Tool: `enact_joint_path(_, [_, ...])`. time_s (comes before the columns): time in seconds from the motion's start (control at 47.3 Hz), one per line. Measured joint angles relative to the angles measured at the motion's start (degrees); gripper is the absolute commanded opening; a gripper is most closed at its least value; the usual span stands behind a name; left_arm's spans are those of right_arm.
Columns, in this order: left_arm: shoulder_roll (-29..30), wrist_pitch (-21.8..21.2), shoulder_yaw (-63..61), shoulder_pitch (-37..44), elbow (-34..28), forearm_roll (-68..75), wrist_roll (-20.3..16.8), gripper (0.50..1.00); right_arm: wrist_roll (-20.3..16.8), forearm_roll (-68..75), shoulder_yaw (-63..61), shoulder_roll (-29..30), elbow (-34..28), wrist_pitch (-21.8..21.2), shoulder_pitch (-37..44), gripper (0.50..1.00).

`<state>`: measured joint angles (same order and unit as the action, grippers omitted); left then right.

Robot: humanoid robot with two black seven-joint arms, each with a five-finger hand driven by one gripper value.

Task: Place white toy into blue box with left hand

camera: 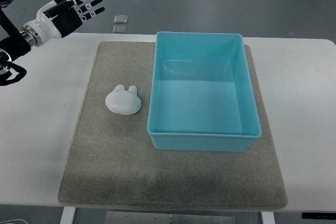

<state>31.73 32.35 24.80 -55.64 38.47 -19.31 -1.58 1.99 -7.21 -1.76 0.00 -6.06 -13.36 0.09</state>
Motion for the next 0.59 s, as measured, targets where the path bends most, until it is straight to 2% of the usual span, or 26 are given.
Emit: enact_joint_path(0.592, [0.1,0.1,-0.6,-0.3,0.1,0.0,0.0,1.000,0.0,0.0,0.0,0.0,0.0,0.0,0.0,0.936])
